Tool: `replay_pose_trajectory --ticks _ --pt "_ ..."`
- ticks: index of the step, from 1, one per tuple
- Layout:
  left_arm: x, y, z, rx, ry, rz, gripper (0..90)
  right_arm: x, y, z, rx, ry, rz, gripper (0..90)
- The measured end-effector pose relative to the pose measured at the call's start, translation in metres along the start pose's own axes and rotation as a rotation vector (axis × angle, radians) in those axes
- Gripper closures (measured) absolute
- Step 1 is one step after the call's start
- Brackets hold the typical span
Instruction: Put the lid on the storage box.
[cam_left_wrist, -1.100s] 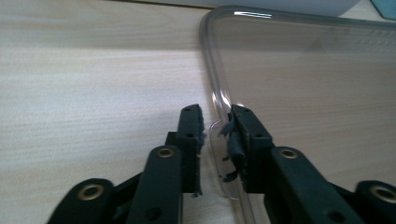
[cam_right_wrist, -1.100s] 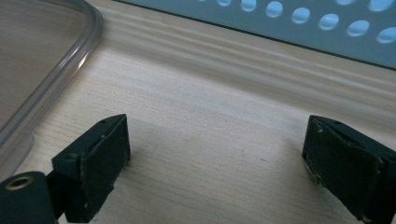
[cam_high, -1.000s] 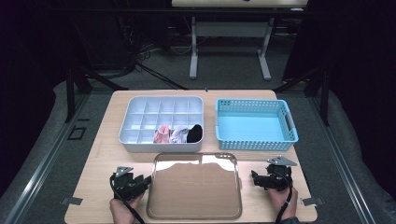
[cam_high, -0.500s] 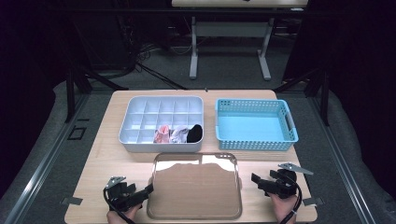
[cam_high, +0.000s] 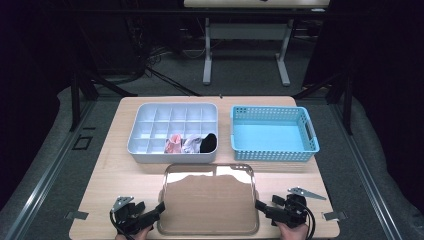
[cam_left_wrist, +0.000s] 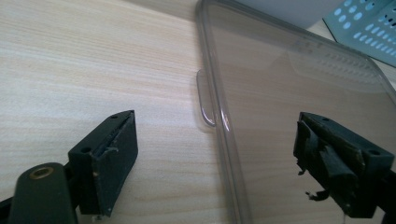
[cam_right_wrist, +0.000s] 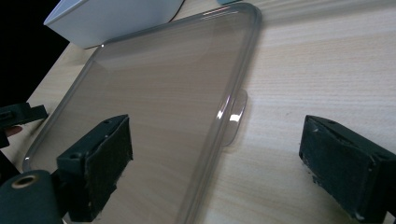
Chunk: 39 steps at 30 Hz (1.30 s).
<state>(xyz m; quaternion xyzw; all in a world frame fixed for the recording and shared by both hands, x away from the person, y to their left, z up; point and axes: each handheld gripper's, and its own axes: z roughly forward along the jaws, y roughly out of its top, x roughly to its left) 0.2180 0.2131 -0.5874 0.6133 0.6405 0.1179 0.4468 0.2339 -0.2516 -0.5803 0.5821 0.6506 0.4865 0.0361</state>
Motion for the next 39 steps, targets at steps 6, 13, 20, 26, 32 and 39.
replay_pose_trajectory --ticks 6,13,20,26,32,39 --pt "-0.006 -0.008 -0.001 -0.039 0.017 -0.014 20.5 0.004 -0.012 0.0 -0.047 -0.018 0.034 15.7" --pt "-0.009 -0.014 -0.002 -0.074 0.028 -0.037 24.1 0.006 -0.021 0.002 -0.076 -0.033 0.069 20.4" --pt "-0.012 -0.019 -0.002 -0.098 0.036 -0.041 25.2 0.014 -0.026 0.007 -0.095 -0.045 0.055 23.8" --pt "-0.016 -0.021 -0.001 -0.097 0.041 -0.032 28.6 0.021 -0.03 0.011 -0.097 -0.059 0.045 29.0" --pt "-0.018 -0.02 0.0 -0.081 0.048 -0.023 36.5 0.027 -0.031 0.016 -0.094 -0.072 0.049 37.6" --pt "-0.02 -0.019 0.002 -0.062 0.035 -0.009 44.1 0.023 -0.03 0.016 -0.086 -0.047 0.093 46.8"
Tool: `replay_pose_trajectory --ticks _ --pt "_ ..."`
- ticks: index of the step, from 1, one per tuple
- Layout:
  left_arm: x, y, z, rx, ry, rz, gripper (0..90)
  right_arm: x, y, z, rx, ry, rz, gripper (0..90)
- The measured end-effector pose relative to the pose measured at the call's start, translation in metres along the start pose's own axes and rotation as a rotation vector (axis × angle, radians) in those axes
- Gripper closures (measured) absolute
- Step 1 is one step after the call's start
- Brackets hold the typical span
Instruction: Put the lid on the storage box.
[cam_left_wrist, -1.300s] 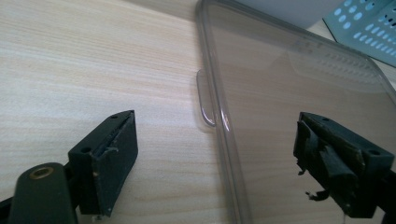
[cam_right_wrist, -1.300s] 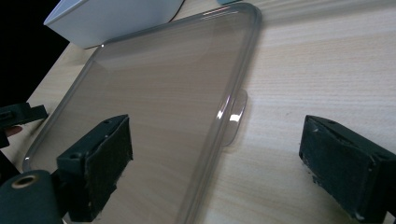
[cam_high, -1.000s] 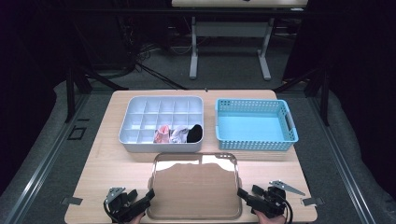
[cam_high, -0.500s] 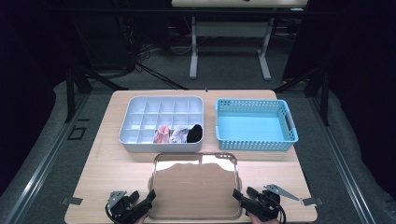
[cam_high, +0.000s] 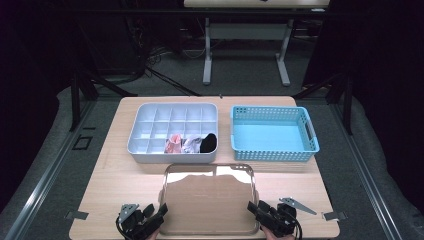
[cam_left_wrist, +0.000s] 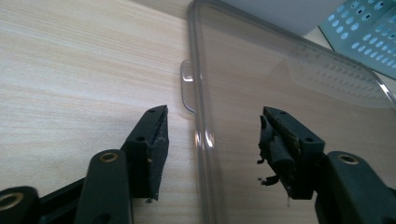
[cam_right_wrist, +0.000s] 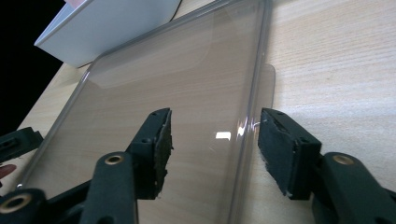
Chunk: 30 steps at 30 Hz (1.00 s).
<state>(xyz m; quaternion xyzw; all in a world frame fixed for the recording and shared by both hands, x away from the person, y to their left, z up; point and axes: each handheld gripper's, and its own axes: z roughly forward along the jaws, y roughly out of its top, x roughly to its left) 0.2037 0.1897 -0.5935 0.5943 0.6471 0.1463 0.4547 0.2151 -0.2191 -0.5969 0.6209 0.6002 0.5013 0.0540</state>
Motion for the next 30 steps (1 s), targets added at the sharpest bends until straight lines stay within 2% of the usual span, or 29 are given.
replay_pose_trajectory --ticks 7,17,19,25,30 --pt "-0.001 0.001 0.002 0.022 -0.013 0.001 53.1 -0.005 0.001 0.0 0.009 0.014 0.056 57.8" --pt "0.002 0.001 0.002 0.026 -0.024 -0.014 61.5 -0.009 0.0 0.001 0.004 0.009 0.1 67.9" --pt "0.001 0.0 0.002 0.022 -0.023 -0.014 62.1 -0.01 0.001 0.0 0.011 0.0 0.099 70.2" --pt "0.002 0.001 0.002 0.03 -0.028 -0.013 62.8 -0.014 0.002 0.001 0.009 0.024 0.12 72.7" --pt "0.004 0.001 0.0 0.031 -0.03 -0.021 62.9 -0.016 0.001 0.0 0.006 0.015 0.105 78.5"
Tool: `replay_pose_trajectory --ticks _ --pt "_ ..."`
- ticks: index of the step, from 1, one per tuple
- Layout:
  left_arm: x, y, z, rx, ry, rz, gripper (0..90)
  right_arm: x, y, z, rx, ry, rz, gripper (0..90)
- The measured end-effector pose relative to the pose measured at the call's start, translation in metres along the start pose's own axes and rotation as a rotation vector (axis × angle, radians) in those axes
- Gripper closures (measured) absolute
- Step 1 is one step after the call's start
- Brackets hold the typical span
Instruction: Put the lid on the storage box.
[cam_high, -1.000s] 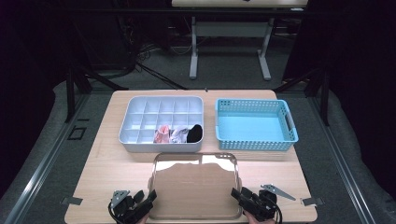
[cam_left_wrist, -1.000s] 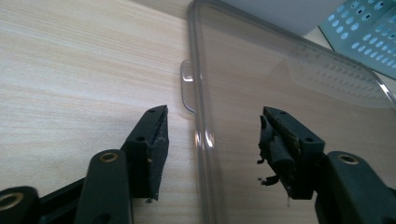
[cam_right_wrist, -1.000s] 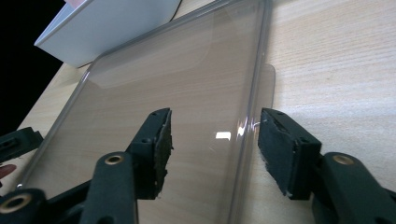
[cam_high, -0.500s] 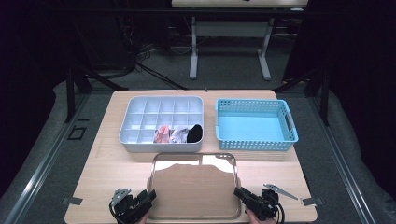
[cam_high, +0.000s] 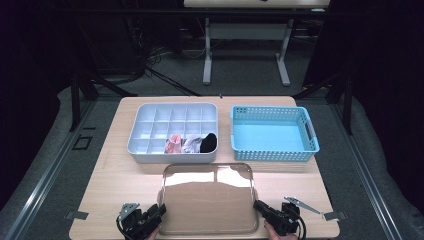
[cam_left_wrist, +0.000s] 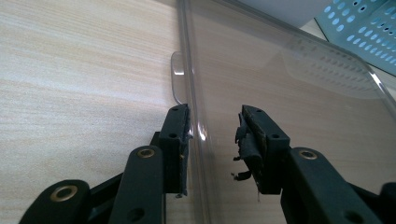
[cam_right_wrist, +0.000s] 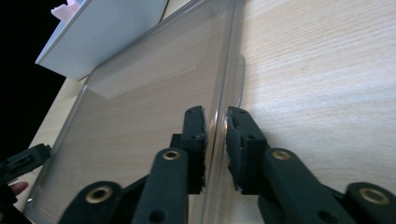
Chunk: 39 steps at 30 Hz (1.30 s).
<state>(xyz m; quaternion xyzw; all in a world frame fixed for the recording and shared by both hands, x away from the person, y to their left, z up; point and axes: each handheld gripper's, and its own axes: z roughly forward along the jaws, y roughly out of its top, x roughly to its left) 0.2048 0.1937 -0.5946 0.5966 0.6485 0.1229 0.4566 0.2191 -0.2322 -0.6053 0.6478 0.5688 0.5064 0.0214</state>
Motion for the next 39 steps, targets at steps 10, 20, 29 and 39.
replay_pose_trajectory --ticks 10,20,29,39 --pt "0.006 0.005 0.0 0.034 -0.029 -0.015 65.4 -0.001 0.001 0.0 0.007 0.002 -0.004 78.8" --pt "0.008 0.007 0.001 0.048 -0.055 -0.046 67.4 0.001 0.0 0.0 -0.001 -0.004 -0.01 78.7" --pt "0.013 0.004 -0.002 0.04 -0.083 -0.036 70.1 -0.002 -0.002 -0.001 -0.018 0.014 -0.012 79.1" --pt "0.014 -0.001 -0.003 0.018 -0.095 -0.03 70.3 -0.003 -0.003 -0.003 -0.021 0.02 -0.032 79.2"
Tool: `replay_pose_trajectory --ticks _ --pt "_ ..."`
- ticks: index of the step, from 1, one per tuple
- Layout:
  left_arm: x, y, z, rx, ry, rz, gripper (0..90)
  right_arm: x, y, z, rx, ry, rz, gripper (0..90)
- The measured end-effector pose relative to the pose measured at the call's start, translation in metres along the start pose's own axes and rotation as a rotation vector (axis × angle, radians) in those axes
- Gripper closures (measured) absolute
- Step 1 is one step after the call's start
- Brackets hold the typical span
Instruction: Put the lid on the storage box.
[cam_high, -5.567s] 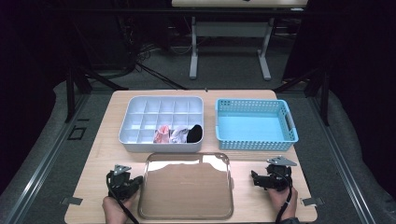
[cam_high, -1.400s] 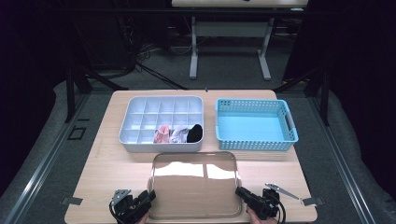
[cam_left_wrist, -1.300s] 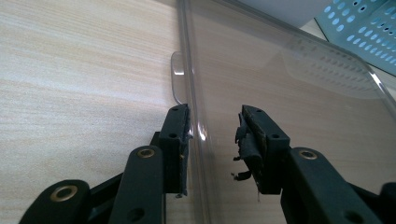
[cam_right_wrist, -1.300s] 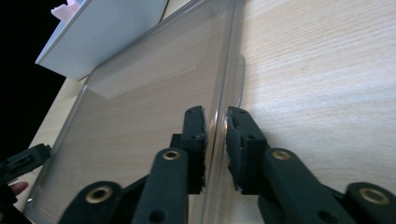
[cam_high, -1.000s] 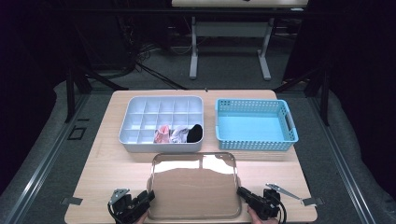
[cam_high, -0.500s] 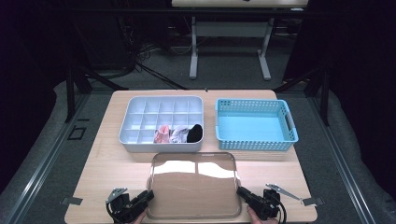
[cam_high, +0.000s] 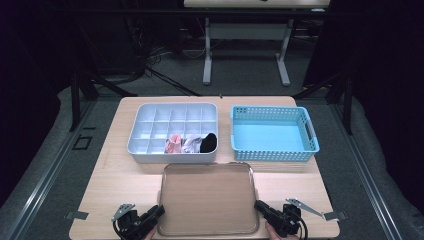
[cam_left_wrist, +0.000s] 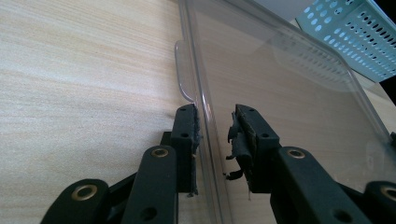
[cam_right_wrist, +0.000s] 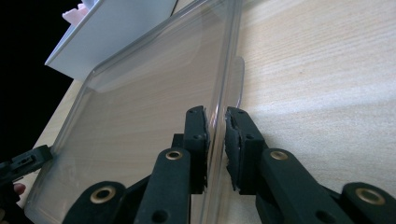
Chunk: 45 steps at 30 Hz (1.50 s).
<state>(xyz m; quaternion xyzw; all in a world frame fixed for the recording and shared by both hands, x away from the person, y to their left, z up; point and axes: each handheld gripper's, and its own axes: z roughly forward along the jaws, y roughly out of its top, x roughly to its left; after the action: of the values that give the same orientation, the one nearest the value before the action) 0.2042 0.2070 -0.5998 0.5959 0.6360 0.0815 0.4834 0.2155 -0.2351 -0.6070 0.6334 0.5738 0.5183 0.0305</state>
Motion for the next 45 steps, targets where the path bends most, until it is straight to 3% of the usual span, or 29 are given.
replay_pose_trajectory --ticks 22,45 --pt "0.002 -0.006 -0.013 -0.052 -0.018 0.005 72.0 0.012 0.001 -0.006 -0.025 0.016 -0.056 79.4" --pt "0.002 -0.006 -0.025 -0.104 -0.032 0.004 73.9 0.025 0.008 -0.011 -0.046 0.064 -0.075 79.4"
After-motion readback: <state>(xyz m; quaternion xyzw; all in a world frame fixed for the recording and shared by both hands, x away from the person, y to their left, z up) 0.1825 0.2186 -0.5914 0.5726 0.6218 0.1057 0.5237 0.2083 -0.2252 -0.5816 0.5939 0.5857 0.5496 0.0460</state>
